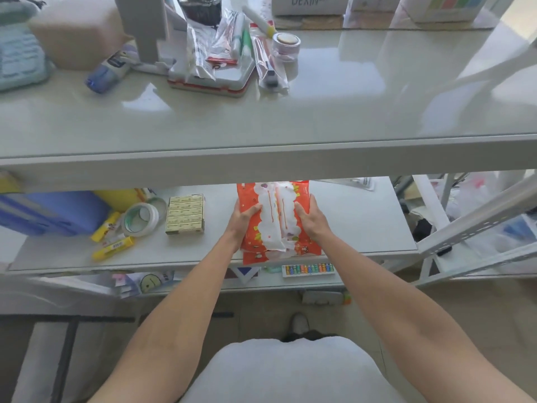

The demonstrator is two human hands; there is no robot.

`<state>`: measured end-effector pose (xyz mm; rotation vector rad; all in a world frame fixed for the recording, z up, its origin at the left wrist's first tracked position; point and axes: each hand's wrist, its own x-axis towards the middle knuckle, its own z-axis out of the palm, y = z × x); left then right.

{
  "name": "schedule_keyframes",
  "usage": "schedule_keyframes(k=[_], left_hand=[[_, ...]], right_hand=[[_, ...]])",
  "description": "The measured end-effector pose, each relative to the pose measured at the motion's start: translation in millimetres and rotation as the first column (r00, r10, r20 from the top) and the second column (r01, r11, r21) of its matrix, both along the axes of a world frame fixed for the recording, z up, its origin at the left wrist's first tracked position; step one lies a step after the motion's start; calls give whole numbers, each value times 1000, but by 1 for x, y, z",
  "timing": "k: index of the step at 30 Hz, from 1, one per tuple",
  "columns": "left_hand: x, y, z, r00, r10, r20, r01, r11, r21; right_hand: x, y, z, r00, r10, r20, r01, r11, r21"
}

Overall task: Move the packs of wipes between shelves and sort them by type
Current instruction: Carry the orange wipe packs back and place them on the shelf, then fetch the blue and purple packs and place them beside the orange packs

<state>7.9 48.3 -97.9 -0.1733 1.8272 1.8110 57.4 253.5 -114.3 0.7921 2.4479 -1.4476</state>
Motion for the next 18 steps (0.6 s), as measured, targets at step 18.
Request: schedule_keyframes(k=[18], left_hand=[[182, 252, 10, 217, -974, -68, 697, 203, -688]], right_hand=[[272, 123, 8, 678, -729, 97, 693, 678, 247]])
